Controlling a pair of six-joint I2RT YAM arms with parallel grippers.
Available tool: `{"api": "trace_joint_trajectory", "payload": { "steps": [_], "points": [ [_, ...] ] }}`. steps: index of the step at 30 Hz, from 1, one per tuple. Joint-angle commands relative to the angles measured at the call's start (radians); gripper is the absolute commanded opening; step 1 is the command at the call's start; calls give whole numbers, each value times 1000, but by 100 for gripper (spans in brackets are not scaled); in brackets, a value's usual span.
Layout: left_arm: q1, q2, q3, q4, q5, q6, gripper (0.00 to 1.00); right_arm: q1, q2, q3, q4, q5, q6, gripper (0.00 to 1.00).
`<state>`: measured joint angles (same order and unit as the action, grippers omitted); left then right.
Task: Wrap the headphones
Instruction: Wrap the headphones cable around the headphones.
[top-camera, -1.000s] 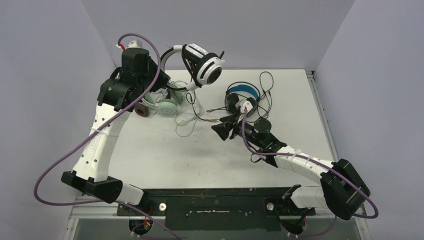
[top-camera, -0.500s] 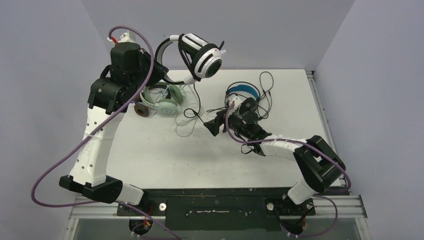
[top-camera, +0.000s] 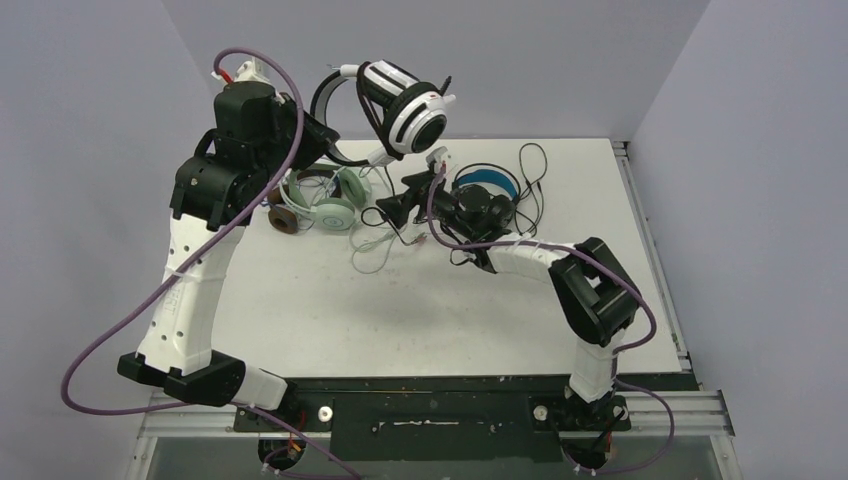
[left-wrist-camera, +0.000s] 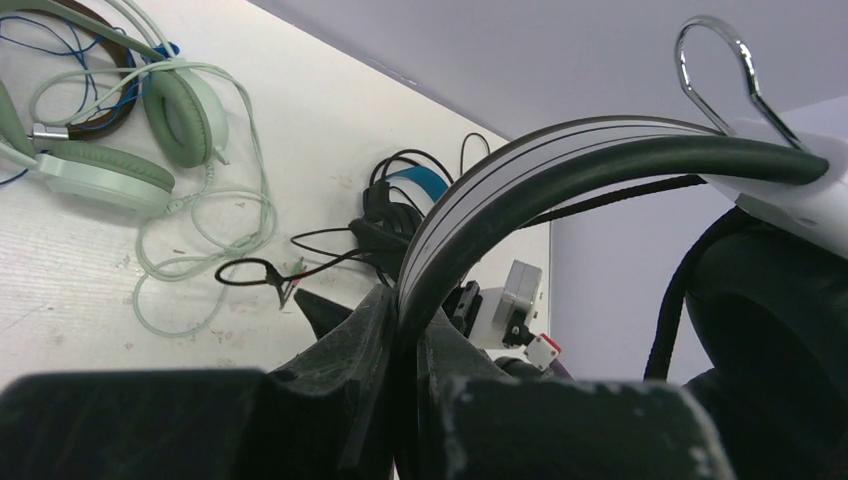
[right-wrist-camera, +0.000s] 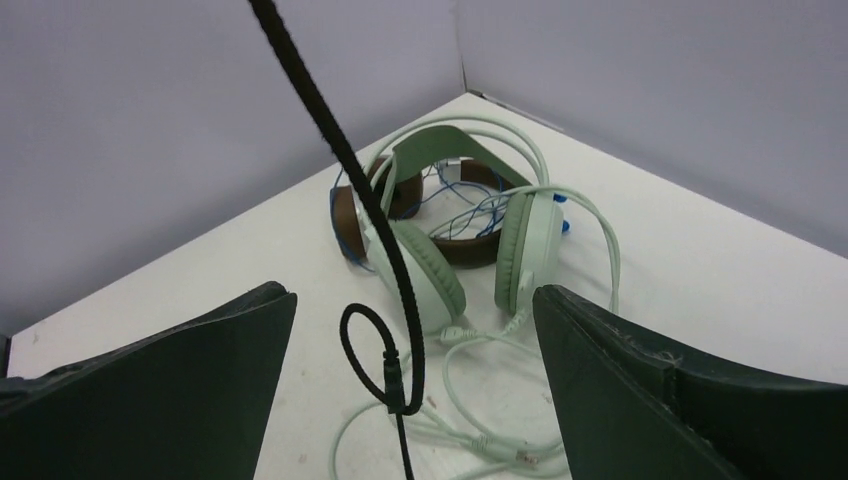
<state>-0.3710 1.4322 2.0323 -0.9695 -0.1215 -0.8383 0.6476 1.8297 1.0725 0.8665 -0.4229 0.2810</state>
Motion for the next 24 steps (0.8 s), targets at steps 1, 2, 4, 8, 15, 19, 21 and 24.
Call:
{"api": "trace_joint_trajectory", "payload": {
  "steps": [1, 2, 4, 8, 15, 19, 21, 24],
  "points": [
    [3, -19, 88, 104, 26, -63, 0, -5, 81, 127, 43, 30, 8, 92],
    [3, -16, 94, 102, 25, -64, 0, -4, 103, 150, 46, 35, 6, 92],
    [3, -10, 103, 99, 29, -67, 0, -3, 151, 212, 46, 43, -5, 91],
    [4, 1, 120, 101, 30, -79, 0, -8, 238, 311, 73, 36, -27, 85],
    [4, 29, 149, 100, 11, -83, 0, 4, 252, 297, 161, -82, -6, 28],
    [8, 47, 158, 105, -11, -75, 0, 41, 91, 108, 181, -100, -12, 11],
    [12, 58, 159, 107, -28, -68, 0, 67, -4, 13, 158, -116, -19, 6],
    [19, 73, 149, 104, -74, -55, 0, 119, -155, -103, 67, -132, -56, 1]
  ]
}}
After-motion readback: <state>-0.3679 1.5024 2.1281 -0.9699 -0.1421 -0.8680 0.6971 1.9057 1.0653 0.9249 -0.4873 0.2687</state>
